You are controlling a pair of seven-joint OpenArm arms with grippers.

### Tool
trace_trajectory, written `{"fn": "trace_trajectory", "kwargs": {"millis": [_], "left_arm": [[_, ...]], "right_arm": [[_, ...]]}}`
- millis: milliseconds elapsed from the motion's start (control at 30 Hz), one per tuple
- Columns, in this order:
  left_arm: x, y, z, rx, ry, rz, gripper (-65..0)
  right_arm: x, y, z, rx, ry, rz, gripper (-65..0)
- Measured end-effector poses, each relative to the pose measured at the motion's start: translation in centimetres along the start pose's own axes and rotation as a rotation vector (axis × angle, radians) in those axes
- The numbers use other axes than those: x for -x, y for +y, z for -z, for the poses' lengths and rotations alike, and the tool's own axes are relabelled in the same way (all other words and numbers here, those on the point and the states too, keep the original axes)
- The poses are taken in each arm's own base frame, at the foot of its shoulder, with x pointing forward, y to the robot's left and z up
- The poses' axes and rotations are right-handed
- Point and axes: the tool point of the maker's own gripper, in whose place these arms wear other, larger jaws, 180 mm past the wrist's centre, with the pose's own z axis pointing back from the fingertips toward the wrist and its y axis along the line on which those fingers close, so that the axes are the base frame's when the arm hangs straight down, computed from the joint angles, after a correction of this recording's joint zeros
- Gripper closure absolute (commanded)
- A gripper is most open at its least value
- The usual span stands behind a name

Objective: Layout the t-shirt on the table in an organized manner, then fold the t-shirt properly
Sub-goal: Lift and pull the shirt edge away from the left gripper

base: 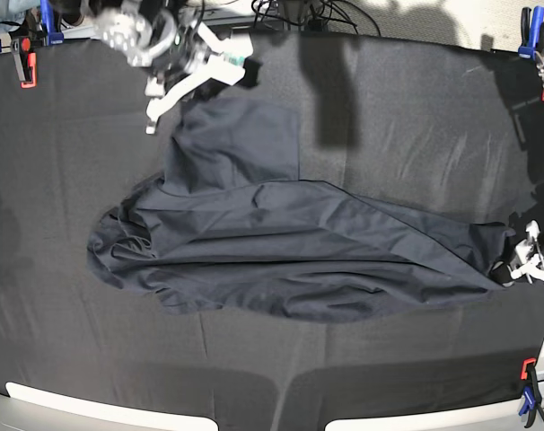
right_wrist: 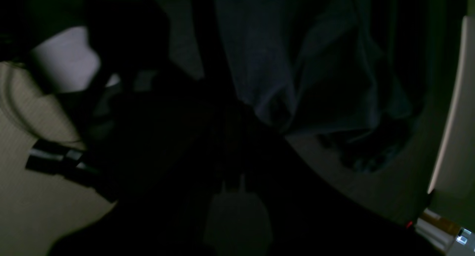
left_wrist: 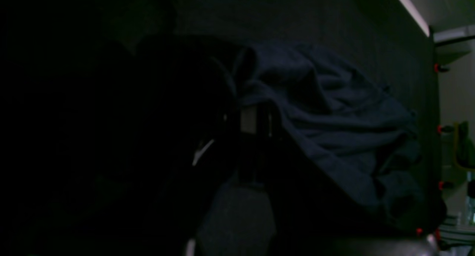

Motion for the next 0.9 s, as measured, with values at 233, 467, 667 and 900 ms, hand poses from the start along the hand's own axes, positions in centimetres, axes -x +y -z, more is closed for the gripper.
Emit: {"fn": "trace_trajectory", "kwargs": {"millis": [233,467,667,900], "left_arm": [[4.1,-2.1,-0.5,0.12,0.214,-0.013,0.0],[6.9,-0.7,-0.9,0.09,0.263,-0.032,0.0],[10.2,0.7,-1.3,0.056,0.332,-0.001,-16.4],[10.4,0.8,-1.4,0.057,0.329,-0.007,-21.1]], "right_arm": [[6.7,2.4,-3.4,-0.013,0.229,-0.19,0.0],[6.4,5.7,-6.2,-0.08,0.211,-0.201,0.0],[6.6,6.2,-6.6,-0.088,0.216,-0.213,0.0],[6.6,6.1,-6.6,-0.085,0.22,-0.206,0.0]]}}
